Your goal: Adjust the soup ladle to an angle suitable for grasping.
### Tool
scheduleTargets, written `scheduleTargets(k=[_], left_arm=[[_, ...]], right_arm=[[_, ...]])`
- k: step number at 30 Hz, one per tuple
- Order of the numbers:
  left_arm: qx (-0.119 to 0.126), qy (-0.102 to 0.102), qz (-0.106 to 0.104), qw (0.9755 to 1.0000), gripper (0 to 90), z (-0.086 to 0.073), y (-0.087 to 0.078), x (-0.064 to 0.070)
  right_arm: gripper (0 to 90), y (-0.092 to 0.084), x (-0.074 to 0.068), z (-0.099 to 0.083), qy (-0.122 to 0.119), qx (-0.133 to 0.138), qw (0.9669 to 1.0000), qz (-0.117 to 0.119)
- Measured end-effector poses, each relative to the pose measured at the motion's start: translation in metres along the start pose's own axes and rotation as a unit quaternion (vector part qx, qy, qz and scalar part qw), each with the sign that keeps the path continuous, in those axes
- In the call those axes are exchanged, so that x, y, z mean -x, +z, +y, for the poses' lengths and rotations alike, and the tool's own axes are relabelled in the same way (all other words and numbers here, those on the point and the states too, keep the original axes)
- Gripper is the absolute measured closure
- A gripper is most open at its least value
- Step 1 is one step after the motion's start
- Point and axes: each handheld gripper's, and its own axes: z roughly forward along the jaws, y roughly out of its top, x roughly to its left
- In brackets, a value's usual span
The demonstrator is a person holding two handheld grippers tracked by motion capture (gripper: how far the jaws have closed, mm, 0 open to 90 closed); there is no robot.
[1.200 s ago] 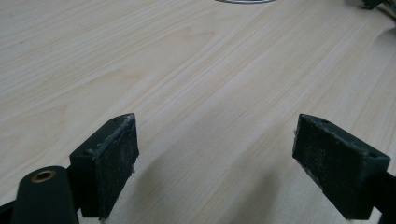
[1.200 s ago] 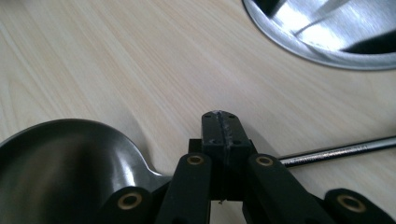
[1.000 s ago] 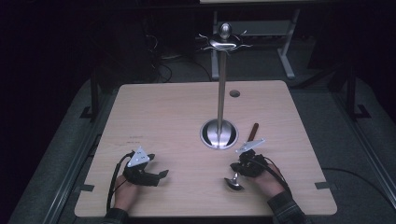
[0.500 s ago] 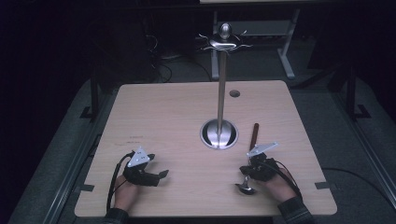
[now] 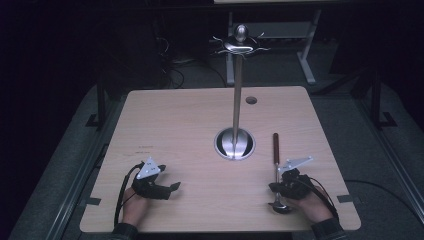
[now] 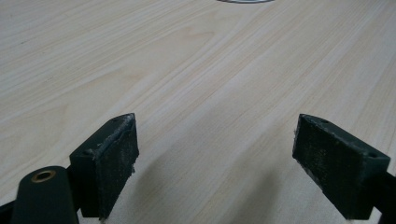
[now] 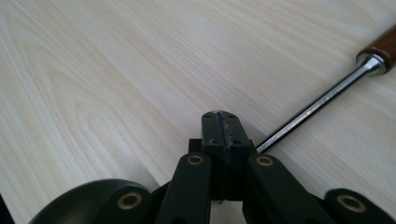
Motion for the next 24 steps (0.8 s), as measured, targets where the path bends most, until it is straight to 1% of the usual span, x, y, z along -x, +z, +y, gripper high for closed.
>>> scheduleTargets(k=[8,11,12,17,21,22,24], left_arm=[[0.000,0.000,0.000,1.0000,14.0,0.000,0.000,0.000],[-0.001,0.000,0.001,1.0000,14.0,0.000,0.000,0.000],[-0.001,0.000,0.001,1.0000,14.0,0.000,0.000,0.000],[-0.001,0.001,0.001,1.0000,14.0,0.000,0.000,0.000],[-0.003,0.002,0.002,1.0000,14.0,0.000,0.000,0.000],[-0.003,0.002,0.002,1.0000,14.0,0.000,0.000,0.000],[-0.004,0.002,0.002,1.0000,14.0,0.000,0.000,0.001]], right_arm=[[89.9,-0.012,0.009,-0.014,0.013,-0.005,0.9999,-0.003],[89.9,-0.017,0.013,-0.019,0.016,-0.003,0.9998,-0.010],[89.9,-0.019,0.015,-0.020,0.020,-0.004,0.9997,-0.010],[89.9,-0.023,0.019,-0.024,0.023,-0.005,0.9996,-0.014],[89.9,-0.026,0.021,-0.023,0.020,0.008,0.9997,-0.005],[89.9,-0.028,0.022,-0.021,0.014,0.017,0.9998,-0.004],[89.9,-0.030,0.025,-0.017,0.014,0.026,0.9995,-0.008]])
